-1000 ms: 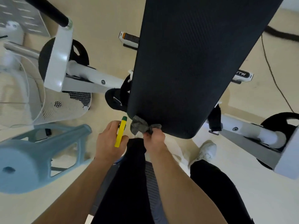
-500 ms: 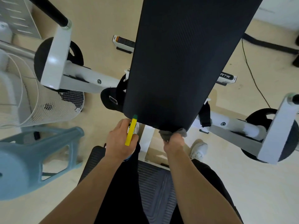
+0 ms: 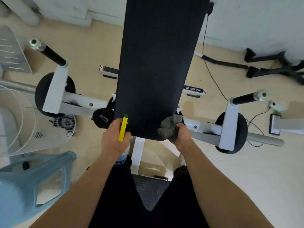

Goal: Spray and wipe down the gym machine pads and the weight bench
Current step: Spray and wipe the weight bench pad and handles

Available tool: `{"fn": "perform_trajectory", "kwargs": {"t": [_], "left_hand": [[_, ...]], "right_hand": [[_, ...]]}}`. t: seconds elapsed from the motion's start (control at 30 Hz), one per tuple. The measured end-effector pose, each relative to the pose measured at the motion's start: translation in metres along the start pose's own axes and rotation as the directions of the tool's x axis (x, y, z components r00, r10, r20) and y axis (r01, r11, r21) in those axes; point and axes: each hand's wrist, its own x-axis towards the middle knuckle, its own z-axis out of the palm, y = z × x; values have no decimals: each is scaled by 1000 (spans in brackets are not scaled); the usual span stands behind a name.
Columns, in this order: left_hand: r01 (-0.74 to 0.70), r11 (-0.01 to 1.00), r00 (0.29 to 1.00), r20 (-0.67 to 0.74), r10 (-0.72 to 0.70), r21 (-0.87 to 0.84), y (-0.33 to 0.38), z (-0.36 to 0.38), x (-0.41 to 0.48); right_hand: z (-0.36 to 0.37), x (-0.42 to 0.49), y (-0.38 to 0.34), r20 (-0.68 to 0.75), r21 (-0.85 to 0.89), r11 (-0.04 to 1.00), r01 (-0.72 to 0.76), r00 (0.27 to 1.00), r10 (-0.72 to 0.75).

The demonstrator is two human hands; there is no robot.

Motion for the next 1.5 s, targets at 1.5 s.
{"fn": "perform_trajectory", "kwargs": {"t": [1.5], "left_hand": [[-576, 816, 724, 433, 537, -50, 284, 206, 33]], "right_hand": [[-208, -46, -167, -303, 382, 815, 435, 892, -334]]}}
